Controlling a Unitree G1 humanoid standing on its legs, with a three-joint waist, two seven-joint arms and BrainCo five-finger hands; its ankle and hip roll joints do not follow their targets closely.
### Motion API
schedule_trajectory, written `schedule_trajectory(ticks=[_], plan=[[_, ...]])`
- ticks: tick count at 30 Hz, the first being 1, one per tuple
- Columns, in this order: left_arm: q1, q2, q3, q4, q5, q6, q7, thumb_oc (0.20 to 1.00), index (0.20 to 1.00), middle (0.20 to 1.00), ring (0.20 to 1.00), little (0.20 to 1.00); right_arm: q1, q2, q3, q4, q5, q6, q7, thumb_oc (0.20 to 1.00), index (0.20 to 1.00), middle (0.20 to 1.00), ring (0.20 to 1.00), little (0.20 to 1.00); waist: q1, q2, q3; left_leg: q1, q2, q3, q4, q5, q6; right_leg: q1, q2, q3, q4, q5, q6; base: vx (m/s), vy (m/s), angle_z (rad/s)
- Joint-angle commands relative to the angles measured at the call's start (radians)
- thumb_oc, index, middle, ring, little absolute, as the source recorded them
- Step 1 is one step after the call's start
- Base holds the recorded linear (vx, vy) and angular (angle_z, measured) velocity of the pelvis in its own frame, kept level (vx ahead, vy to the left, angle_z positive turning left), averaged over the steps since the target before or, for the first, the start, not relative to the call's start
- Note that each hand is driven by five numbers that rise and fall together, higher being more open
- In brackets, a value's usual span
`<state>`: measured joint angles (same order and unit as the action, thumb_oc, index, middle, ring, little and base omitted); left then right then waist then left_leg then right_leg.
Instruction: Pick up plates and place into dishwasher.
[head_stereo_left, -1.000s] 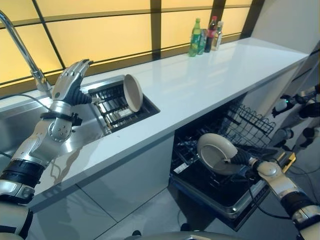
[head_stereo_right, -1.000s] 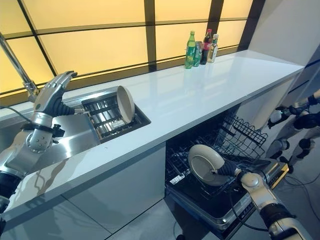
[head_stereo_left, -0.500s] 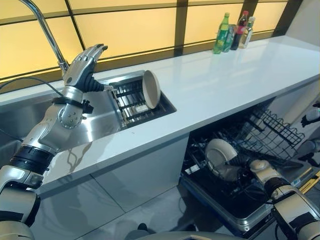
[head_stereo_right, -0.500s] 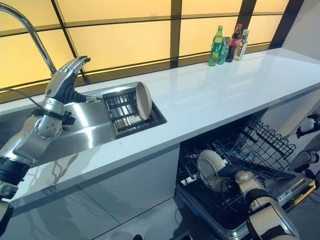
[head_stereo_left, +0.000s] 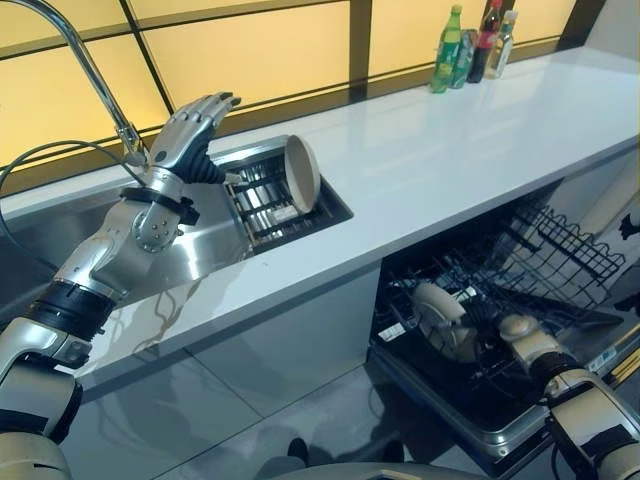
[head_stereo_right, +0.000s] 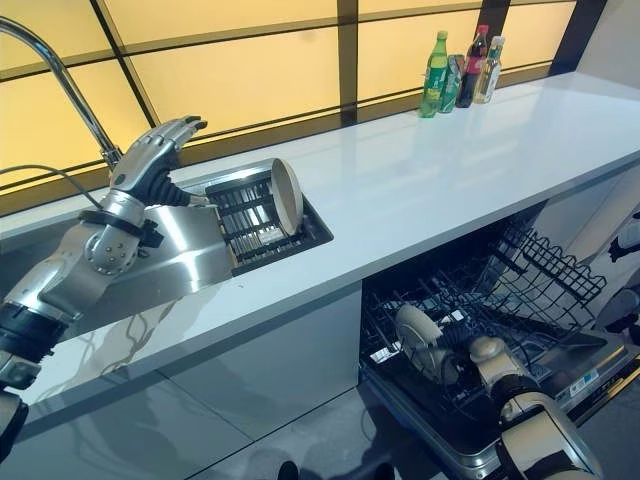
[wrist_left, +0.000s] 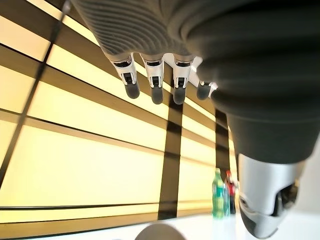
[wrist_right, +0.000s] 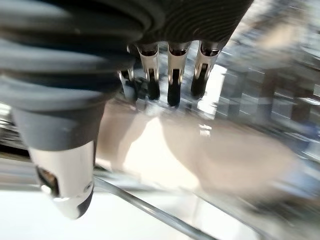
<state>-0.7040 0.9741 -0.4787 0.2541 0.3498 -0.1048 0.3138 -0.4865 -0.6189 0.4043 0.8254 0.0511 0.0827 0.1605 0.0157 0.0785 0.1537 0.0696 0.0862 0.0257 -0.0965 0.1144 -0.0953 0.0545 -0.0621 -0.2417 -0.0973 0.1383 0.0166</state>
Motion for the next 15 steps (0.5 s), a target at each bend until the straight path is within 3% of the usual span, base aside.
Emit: schedule_trajectory(ticks=[1, 8, 15], plan=[[-0.175, 0.105, -0.001, 0.066, 0.082, 0.001, 0.098, 1.0, 1.0, 1.0, 1.0, 1.0, -0.05, -0.14, -0.039, -0.258, 0.003, -0.034, -0.159, 1.0, 1.0, 1.0, 1.0, 1.0, -0.039, -0.015, 0.122, -0.005, -0.045, 0.041, 0.009, -0.129, 0.009, 0.023, -0.061, 0.059, 0.01, -0.119, 0.096, -0.01, 0.112, -0.12], [-0.165, 0.189, 0.045, 0.124, 0.19, 0.01, 0.175, 1.0, 1.0, 1.0, 1.0, 1.0, 0.154, -0.21, -0.298, -0.634, -0.014, -0.14, -0.201, 1.0, 1.0, 1.0, 1.0, 1.0, -0.126, -0.028, 0.167, -0.027, -0.051, 0.084, 0.009, -0.129, 0.017, -0.027, -0.051, 0.111, 0.011, -0.101, 0.106, -0.01, 0.109, -0.14], [-0.185, 0.234, 0.031, 0.206, 0.199, 0.036, 0.218, 1.0, 1.0, 1.0, 1.0, 1.0, 0.259, -0.238, -0.387, -0.752, -0.017, -0.23, -0.159, 1.0, 1.0, 1.0, 1.0, 1.0, -0.172, -0.042, 0.19, -0.039, -0.05, 0.121, 0.009, -0.126, 0.019, -0.062, -0.049, 0.138, 0.014, -0.09, 0.116, 0.02, 0.092, -0.21]])
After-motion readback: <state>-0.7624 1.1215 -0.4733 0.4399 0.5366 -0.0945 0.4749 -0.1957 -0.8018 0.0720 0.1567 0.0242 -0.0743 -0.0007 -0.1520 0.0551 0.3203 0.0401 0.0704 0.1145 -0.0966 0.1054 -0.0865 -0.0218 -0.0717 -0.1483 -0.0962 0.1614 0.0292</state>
